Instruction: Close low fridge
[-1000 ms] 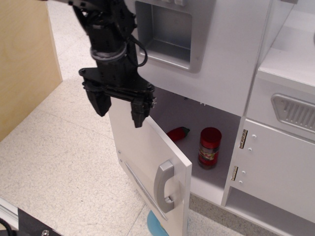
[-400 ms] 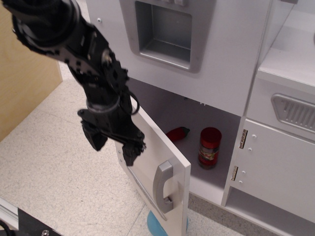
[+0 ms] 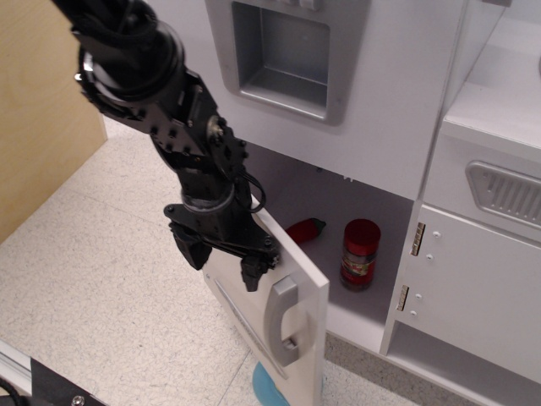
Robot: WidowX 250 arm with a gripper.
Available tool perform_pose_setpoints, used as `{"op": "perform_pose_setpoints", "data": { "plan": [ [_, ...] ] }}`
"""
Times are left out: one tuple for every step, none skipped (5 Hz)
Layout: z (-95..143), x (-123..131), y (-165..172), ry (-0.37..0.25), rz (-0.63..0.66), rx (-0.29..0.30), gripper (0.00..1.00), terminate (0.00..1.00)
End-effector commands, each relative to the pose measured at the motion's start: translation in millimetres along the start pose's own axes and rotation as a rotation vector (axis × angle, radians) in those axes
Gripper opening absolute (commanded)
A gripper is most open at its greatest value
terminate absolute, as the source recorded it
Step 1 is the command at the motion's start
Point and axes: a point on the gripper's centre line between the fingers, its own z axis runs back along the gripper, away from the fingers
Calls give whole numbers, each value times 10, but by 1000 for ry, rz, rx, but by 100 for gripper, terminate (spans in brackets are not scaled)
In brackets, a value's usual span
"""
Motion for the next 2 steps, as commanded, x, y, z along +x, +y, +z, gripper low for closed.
{"op": "perform_pose_setpoints", "data": {
  "plan": [
    [-49, 303, -142, -40, 48, 2, 100, 0],
    [-62, 420, -216, -67, 84, -3, 100, 0]
  ]
}}
